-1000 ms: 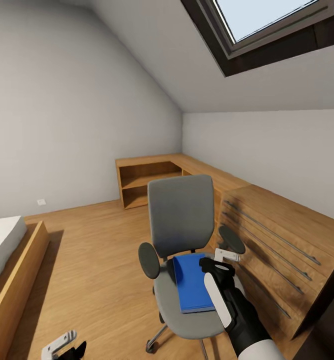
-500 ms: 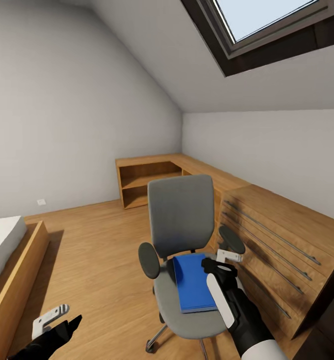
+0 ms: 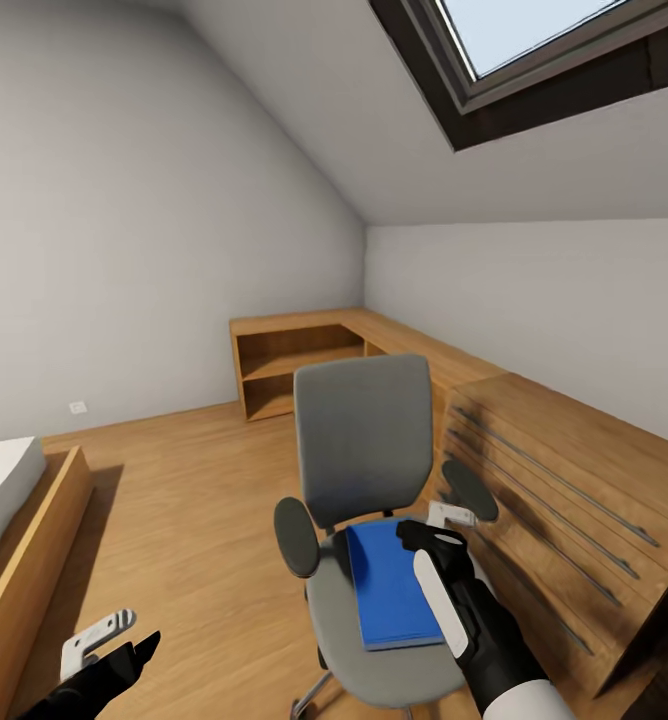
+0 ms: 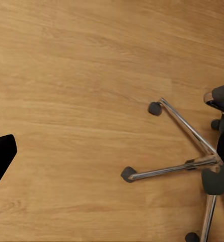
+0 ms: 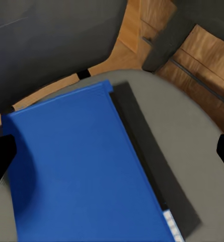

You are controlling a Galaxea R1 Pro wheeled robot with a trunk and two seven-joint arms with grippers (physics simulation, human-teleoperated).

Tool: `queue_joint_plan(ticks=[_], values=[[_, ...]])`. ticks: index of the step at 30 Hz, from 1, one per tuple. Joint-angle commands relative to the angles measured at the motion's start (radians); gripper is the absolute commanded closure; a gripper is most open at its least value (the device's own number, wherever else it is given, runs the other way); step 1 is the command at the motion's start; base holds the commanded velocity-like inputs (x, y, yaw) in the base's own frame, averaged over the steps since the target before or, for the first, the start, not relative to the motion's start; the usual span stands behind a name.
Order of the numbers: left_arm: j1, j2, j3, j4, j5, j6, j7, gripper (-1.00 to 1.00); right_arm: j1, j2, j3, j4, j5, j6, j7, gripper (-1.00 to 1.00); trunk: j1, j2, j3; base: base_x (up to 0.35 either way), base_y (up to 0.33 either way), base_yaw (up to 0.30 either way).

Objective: In the bedroom, organize the workspace by keeping the computer under the desk, ensuring the monitor is on the desk, placing the keyboard on the desk next to the monitor, placing the mouse on the desk next to the keyboard, moving the folder from the swivel chair onto the desk next to the mouse, stacking the notebook on top of the folder with the pen on top of the notebook, and positioning the swivel chair next to the desk.

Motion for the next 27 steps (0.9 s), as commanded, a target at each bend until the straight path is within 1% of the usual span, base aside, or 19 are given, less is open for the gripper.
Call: queue_joint_plan(ticks=[1,5,11,20,27], values=[[0.000,0.000,0.000,-0.002,0.011,0.004,0.008,-1.00,-0.001,0.000,0.002,-0.001,-0.009,0.002,-0.009,-1.00,0.000,0.000,-0.001,0.182,0.000,0.000],[0.000,0.000,0.000,-0.002,0.011,0.004,0.008,-1.00,-0.001,-0.001,0.003,-0.001,-0.008,0.002,-0.009,-1.00,0.000,0.000,-0.001,0.141,0.000,0.000],[0.000,0.002,0.000,-0.002,0.012,0.004,0.008,-1.00,-0.001,-0.001,0.002,-0.001,-0.008,0.002,-0.008,-1.00,0.000,0.000,-0.001,0.237,0.000,0.000],[0.000,0.003,0.001,-0.002,0.014,0.005,0.008,-1.00,-0.001,-0.004,0.003,0.017,-0.010,0.002,-0.002,-1.00,0.000,0.000,-0.001,0.045,0.000,0.000],[0.000,0.003,0.003,-0.002,0.015,0.005,0.007,-1.00,-0.001,-0.016,0.003,0.025,-0.009,0.002,0.060,-1.00,0.000,0.000,-0.001,0.108,0.000,0.000]])
